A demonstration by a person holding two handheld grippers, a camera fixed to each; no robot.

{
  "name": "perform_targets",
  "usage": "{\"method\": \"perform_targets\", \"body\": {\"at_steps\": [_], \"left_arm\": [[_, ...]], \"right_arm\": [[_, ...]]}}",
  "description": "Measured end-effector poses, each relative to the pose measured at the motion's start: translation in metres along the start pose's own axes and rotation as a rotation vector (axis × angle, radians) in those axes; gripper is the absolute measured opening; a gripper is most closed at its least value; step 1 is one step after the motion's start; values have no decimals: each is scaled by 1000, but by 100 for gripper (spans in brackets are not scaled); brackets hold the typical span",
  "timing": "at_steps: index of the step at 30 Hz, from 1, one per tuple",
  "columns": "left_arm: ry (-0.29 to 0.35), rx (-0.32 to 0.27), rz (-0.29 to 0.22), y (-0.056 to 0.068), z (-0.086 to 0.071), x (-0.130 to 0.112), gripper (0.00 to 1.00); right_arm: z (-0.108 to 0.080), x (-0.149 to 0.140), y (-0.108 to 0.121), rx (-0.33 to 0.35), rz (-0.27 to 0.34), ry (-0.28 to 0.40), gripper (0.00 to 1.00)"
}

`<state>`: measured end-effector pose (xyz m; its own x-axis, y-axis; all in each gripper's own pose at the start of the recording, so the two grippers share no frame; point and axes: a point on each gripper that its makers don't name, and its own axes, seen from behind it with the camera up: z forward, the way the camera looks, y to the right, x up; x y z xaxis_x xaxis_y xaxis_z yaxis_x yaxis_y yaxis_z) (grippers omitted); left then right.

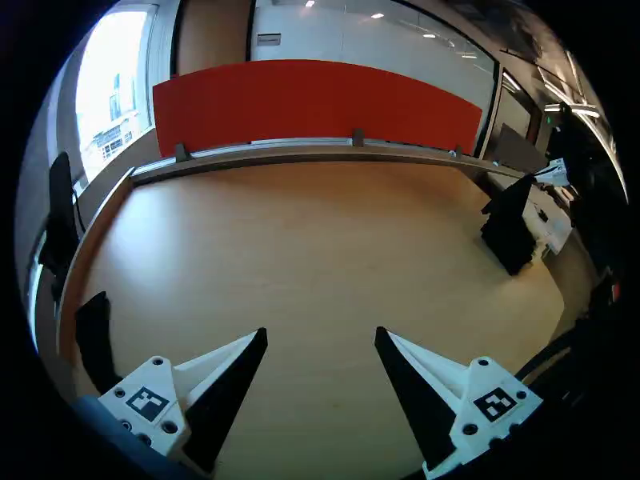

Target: Fold towel

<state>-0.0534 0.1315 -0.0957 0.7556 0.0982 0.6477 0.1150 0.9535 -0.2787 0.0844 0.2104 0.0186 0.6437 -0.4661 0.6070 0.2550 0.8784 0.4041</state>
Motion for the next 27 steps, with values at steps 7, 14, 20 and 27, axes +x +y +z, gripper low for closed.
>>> {"method": "perform_targets", "body": {"at_steps": [7, 14, 20, 27], "left_arm": [[1, -4, 3, 0, -2, -1, 100], [7, -3, 6, -1, -4, 0, 100], [9, -3, 5, -3, -6, -2, 100], [14, -3, 5, -4, -8, -3, 100]], "right_arm": [[-5, -19, -12, 8, 24, -14, 5], [-7, -26, -19, 7, 34, -14, 5], [-10, -30, -25, 10, 44, -15, 5], [-13, -41, -30, 7, 56, -29, 5]]}}
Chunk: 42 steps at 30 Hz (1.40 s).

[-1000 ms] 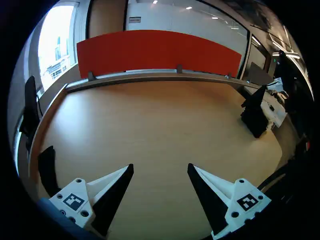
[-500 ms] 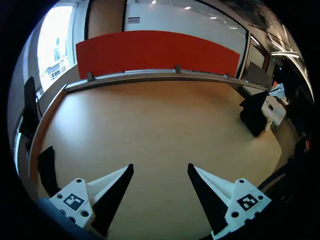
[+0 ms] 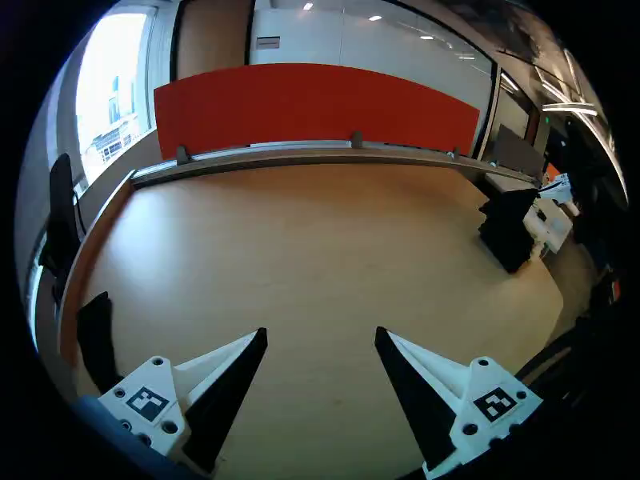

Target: Fold towel

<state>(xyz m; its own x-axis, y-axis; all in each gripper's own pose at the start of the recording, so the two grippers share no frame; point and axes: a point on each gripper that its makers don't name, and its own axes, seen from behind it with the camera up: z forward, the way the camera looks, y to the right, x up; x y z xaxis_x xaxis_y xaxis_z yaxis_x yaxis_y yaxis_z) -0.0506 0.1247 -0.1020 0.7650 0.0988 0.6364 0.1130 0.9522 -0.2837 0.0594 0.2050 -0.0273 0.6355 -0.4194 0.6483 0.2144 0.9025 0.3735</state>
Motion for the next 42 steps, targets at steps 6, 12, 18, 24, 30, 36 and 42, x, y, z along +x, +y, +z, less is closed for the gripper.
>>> {"method": "perform_targets", "body": {"at_steps": [6, 12, 18, 24, 30, 36, 42], "left_arm": [[2, 2, -3, -2, -2, 0, 100], [0, 7, 1, -5, -3, -1, 100], [-4, 11, 8, -6, -3, 0, 100], [-9, 15, 14, -6, -2, 1, 100], [-14, 19, 19, -5, 0, 2, 100], [-21, 25, 23, -4, 1, 2, 100], [-26, 33, 29, -5, 1, 2, 100]], "right_arm": [[0, -20, 3, -11, 29, -28, 5], [3, -47, 12, -35, 68, -75, 5], [9, -73, 20, -46, 116, -121, 4], [16, -93, 25, -52, 147, -158, 4], [21, -110, 30, -59, 169, -190, 4], [28, -124, 35, -68, 202, -212, 4], [35, -138, 38, -74, 230, -236, 4]]}}
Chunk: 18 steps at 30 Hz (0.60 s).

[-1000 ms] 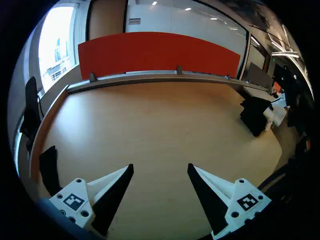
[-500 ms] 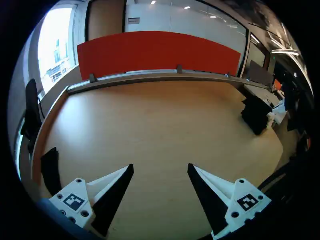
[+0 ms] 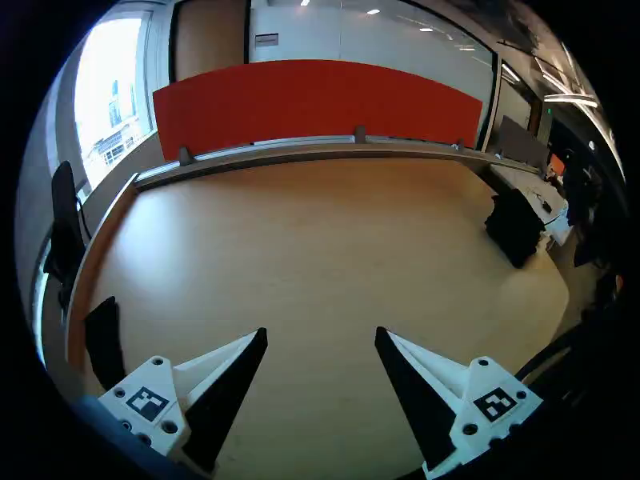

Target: Fold towel

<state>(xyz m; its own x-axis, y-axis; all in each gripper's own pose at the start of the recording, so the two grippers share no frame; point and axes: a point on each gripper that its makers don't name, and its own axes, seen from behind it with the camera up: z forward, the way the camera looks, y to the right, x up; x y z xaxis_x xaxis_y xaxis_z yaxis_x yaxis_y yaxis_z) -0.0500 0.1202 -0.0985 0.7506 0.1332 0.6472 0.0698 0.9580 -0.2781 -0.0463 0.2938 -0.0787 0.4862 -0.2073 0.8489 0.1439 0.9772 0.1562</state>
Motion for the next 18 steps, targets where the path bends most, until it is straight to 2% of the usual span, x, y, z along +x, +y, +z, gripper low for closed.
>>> {"method": "perform_targets", "body": {"at_steps": [8, 18], "left_arm": [[-6, 7, 3, 0, -1, -1, 100], [-7, 8, 5, 2, 0, -2, 100]], "right_arm": [[10, -11, -3, 6, 14, -17, 4], [12, -11, 0, -3, 34, -11, 4]]}}
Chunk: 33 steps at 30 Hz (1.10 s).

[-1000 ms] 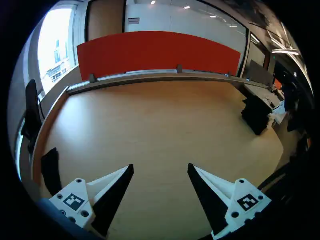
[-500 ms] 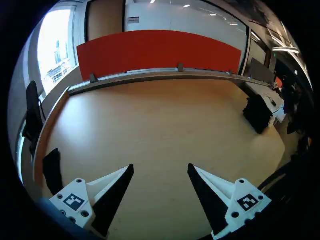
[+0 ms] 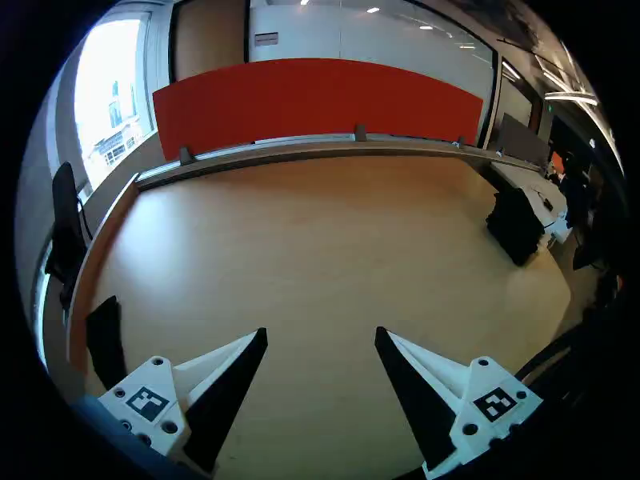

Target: Fold towel

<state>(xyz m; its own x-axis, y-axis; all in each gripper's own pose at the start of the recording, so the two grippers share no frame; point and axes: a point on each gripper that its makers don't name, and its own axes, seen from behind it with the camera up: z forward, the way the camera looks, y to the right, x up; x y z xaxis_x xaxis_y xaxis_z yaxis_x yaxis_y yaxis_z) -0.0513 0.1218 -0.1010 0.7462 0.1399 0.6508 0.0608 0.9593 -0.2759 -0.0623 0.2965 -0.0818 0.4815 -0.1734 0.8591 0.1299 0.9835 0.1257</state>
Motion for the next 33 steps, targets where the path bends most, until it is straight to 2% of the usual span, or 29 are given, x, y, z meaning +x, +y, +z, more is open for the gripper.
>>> {"method": "perform_targets", "body": {"at_steps": [5, 13, 16, 17, 23, 29, 33], "left_arm": [[2, 3, 0, -1, -1, 0, 100], [6, 2, -9, -3, -2, -1, 100], [9, 0, -6, -4, -3, 0, 100], [11, 0, -4, -4, -3, 0, 100], [19, -2, -5, -5, -5, -1, 100], [27, -8, -14, -7, -7, 0, 100], [31, -12, -11, -8, -7, 0, 100]], "right_arm": [[0, 2, -2, -4, 5, 24, 4], [-4, 0, -1, -23, 46, 54, 6], [-6, -3, 1, -36, 52, 54, 11], [-7, -4, 1, -42, 53, 54, 15], [-13, -10, 0, -57, 70, 66, 58], [-22, -10, -8, -61, 109, 106, 100], [-27, -8, -12, -61, 127, 125, 100]]}}
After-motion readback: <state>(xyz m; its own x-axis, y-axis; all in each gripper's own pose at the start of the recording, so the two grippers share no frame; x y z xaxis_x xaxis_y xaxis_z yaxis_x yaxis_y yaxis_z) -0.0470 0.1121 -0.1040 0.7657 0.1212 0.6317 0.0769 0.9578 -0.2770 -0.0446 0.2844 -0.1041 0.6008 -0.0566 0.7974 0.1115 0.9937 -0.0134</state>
